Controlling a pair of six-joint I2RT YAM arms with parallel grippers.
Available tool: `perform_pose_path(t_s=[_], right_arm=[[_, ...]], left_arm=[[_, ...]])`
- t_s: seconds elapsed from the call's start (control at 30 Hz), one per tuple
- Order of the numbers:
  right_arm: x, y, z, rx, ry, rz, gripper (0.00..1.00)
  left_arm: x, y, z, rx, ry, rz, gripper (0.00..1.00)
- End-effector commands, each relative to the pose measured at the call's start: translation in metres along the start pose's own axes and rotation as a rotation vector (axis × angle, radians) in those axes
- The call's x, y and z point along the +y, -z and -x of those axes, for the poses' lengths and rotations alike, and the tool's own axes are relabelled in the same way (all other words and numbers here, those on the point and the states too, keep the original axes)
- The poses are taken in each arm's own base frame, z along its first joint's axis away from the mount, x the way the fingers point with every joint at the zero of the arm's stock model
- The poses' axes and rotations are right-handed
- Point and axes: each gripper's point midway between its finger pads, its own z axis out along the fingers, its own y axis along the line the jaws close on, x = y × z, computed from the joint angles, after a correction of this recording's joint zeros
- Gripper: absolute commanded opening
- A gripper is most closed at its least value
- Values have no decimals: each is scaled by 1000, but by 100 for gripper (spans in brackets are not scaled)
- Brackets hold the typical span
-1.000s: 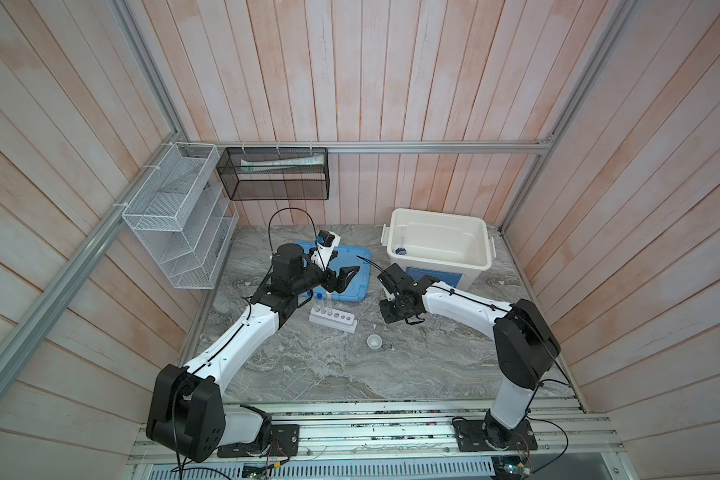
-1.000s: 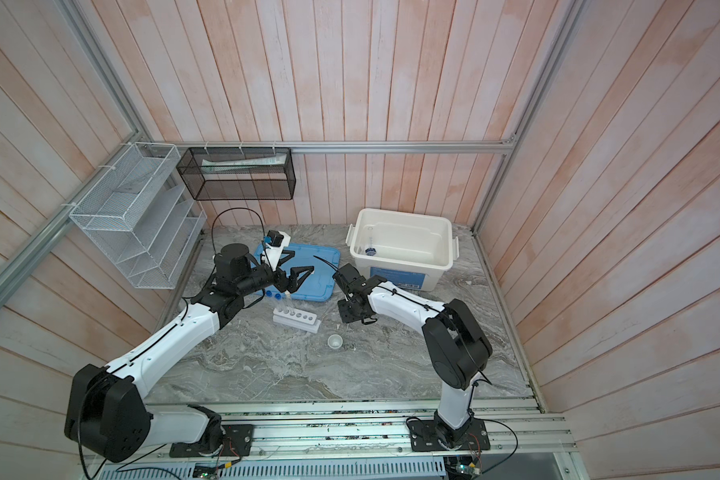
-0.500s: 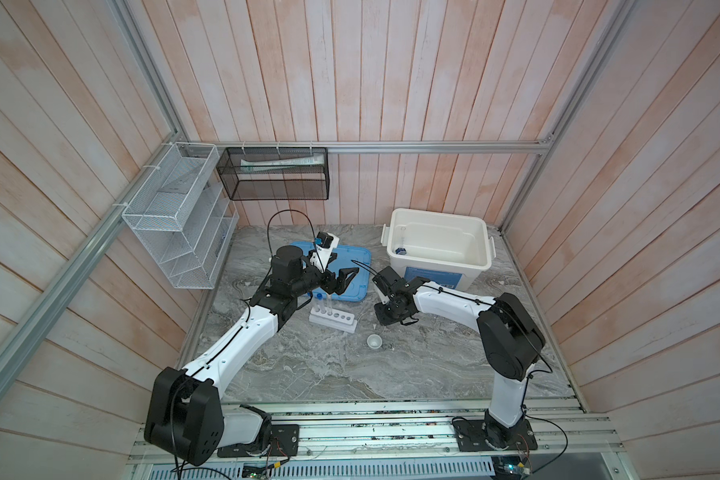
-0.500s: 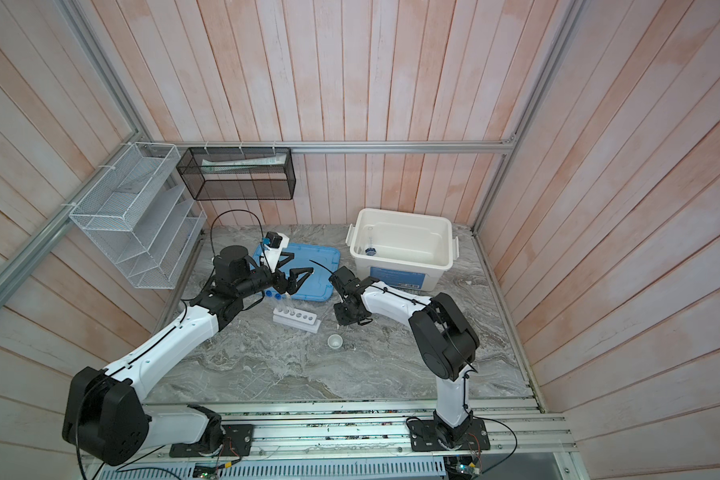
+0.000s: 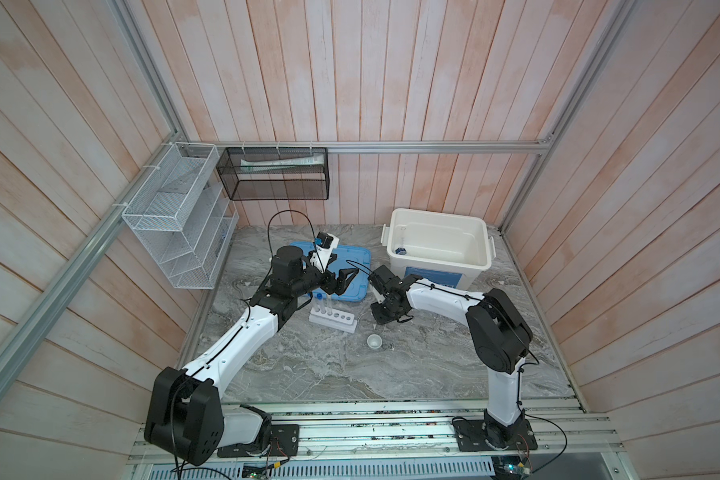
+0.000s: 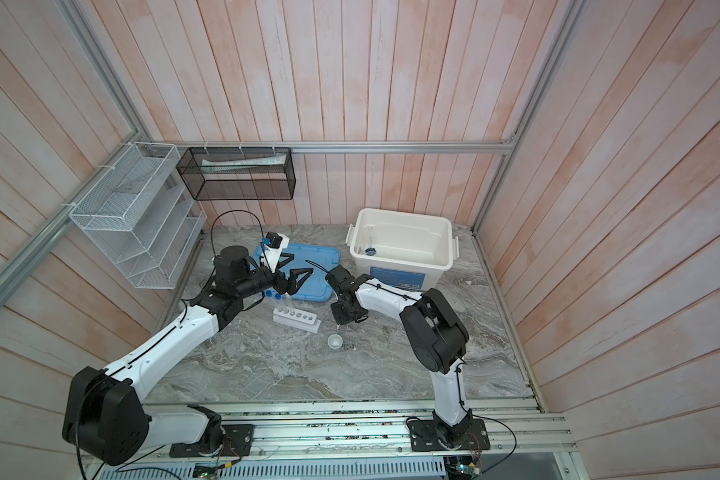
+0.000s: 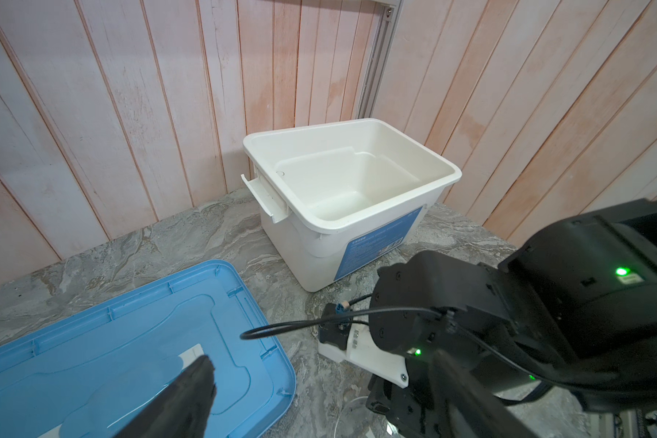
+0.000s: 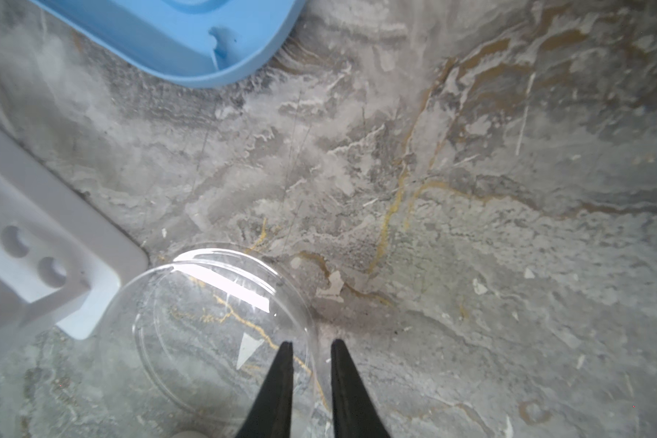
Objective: Organize the chemistry lab equipment
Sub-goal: 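Lower right gripper onto the petri dish rim and close on it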
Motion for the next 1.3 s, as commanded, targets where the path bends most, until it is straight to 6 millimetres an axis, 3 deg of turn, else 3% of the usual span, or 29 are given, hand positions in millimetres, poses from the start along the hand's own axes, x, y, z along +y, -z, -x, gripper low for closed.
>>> perform_pose_path(t_s=[0.0,0.5,0.67,0.9,1.1,1.27], right_arm=[[-2,-4,-5,28,25,-27,19],[-24,0,-13,54,34,-105,4],[-51,2,-35,90,-21,-147,2],[-80,18,-40,63,-96,-192,4],[-80,11,-43,63,-117,-168,13],[-81,4,-44,63,-128,-153,14]], left_arm=[[2,0,6,-6,7,0,90],[2,-4,7,0,18,-11,90],[1,-4,8,-1,17,-15,90],[-2,-12,10,0,17,-44,89],[-5,-16,13,5,11,-53,89],[-5,-16,16,7,5,-48,89]])
